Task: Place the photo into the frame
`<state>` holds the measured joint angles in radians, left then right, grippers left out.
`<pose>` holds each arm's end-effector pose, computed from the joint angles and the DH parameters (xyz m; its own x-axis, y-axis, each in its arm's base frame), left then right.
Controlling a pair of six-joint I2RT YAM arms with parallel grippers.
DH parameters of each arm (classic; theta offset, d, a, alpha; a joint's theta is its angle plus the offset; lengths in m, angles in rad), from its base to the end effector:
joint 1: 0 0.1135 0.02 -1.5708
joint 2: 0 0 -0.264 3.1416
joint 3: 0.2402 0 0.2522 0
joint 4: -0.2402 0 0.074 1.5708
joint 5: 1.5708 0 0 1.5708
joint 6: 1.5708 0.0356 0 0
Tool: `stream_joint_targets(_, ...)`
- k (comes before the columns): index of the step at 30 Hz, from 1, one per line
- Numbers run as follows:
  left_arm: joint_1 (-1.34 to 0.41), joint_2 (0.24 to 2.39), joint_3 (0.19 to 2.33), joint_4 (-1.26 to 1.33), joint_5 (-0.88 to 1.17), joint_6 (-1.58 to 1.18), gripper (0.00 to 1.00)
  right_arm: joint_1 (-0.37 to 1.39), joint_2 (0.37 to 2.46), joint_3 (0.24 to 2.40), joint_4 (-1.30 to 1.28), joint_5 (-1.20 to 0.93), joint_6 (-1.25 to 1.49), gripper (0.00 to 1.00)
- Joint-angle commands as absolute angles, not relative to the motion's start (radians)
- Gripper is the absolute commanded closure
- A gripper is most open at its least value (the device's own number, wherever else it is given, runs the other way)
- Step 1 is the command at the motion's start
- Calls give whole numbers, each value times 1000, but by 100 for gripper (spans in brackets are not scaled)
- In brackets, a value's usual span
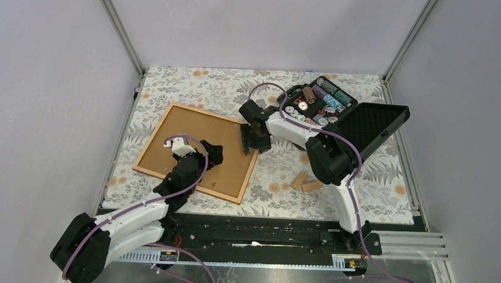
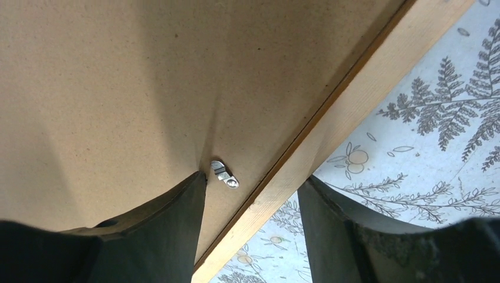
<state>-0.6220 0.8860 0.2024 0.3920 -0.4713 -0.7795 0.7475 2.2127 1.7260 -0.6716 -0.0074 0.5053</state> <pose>0.1574 -0.0930 0.1794 -0.2827 -0.5680 -0.7730 -0.0464 0.8130 -0.5804 0.3420 0.3174 0.1630 -0.9180 -0.1909 -0.3475 -0.2715 0.9414 0.2000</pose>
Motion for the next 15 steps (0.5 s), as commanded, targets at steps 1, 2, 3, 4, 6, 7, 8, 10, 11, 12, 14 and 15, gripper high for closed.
stream_joint_targets(1, -618, 881, 224, 425, -471, -779, 1, 756, 2275, 1775, -683, 63, 538, 41)
stream_joint_targets(2, -619, 879, 223, 425, -470, -778, 1, 755, 2277, 1773, -683, 64, 545, 47)
stream_joint_targets(3, -618, 878, 222, 425, -470, -780, 1, 753, 2279, 1771, -682, 64, 554, 52)
stream_joint_targets(4, -618, 876, 221, 425, -470, -780, 1, 751, 2279, 1769, -682, 58, 560, 55)
stream_joint_targets(6, -618, 876, 220, 426, -470, -780, 1, 741, 2280, 1756, -671, 30, 578, 60)
stream_joint_targets(7, -618, 875, 219, 426, -470, -781, 1, 735, 2276, 1743, -653, 8, 589, 65)
stream_joint_targets(8, -618, 873, 219, 426, -470, -781, 1, 727, 2272, 1723, -628, -43, 605, 72)
stream_joint_targets(10, -617, 873, 219, 426, -470, -781, 1, 711, 2256, 1685, -578, -95, 637, 84)
stream_joint_targets(11, -618, 873, 220, 426, -471, -781, 1, 706, 2250, 1673, -563, -106, 652, 88)
stream_joint_targets(12, -618, 873, 219, 426, -470, -781, 1, 704, 2246, 1666, -554, -109, 666, 93)
stream_joint_targets(14, -618, 870, 218, 426, -470, -781, 1, 703, 2234, 1654, -545, -102, 701, 100)
stream_joint_targets(15, -618, 871, 218, 426, -470, -781, 1, 701, 2225, 1644, -539, -102, 730, 100)
